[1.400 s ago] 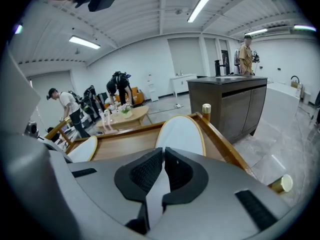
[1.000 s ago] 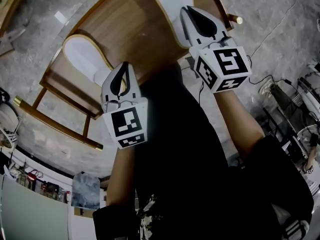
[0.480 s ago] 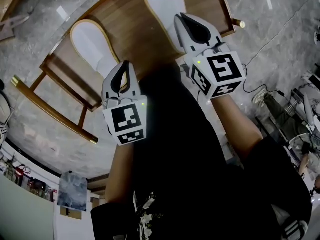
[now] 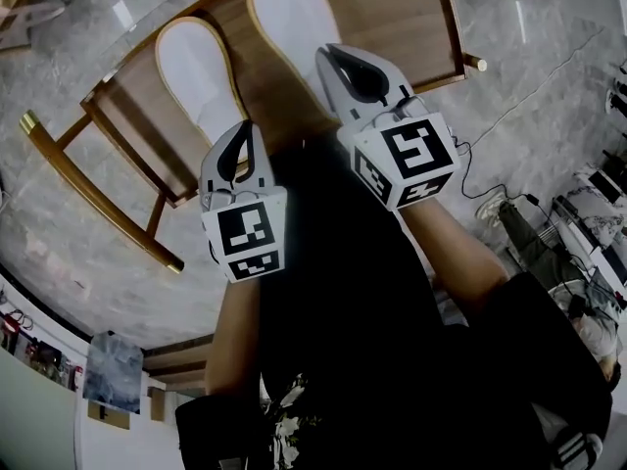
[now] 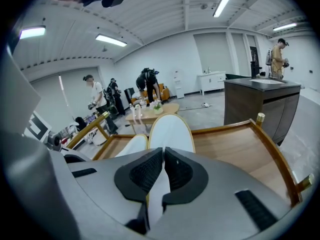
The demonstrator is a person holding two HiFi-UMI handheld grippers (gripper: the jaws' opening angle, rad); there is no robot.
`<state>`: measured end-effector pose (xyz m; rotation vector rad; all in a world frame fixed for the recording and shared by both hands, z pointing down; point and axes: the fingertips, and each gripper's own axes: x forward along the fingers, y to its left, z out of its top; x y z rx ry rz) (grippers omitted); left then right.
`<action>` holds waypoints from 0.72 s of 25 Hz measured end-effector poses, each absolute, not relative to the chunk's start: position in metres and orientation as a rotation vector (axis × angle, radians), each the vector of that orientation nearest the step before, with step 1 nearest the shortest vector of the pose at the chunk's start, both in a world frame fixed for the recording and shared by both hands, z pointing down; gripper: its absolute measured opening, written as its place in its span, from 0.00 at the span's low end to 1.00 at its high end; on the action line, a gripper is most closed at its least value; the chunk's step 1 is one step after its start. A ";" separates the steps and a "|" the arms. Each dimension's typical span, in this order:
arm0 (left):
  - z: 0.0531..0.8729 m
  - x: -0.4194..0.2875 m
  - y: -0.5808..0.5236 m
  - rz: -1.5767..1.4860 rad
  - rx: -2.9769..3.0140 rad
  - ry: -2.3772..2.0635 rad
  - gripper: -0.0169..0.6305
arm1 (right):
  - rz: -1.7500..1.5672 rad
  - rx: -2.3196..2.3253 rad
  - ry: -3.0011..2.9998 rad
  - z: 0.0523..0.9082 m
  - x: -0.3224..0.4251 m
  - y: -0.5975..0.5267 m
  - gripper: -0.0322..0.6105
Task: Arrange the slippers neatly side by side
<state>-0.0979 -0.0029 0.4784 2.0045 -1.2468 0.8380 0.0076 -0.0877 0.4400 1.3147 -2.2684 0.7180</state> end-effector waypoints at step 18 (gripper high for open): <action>0.496 -0.130 0.016 0.784 1.860 -1.332 0.03 | 0.703 1.144 -2.273 0.476 -0.040 -0.088 0.07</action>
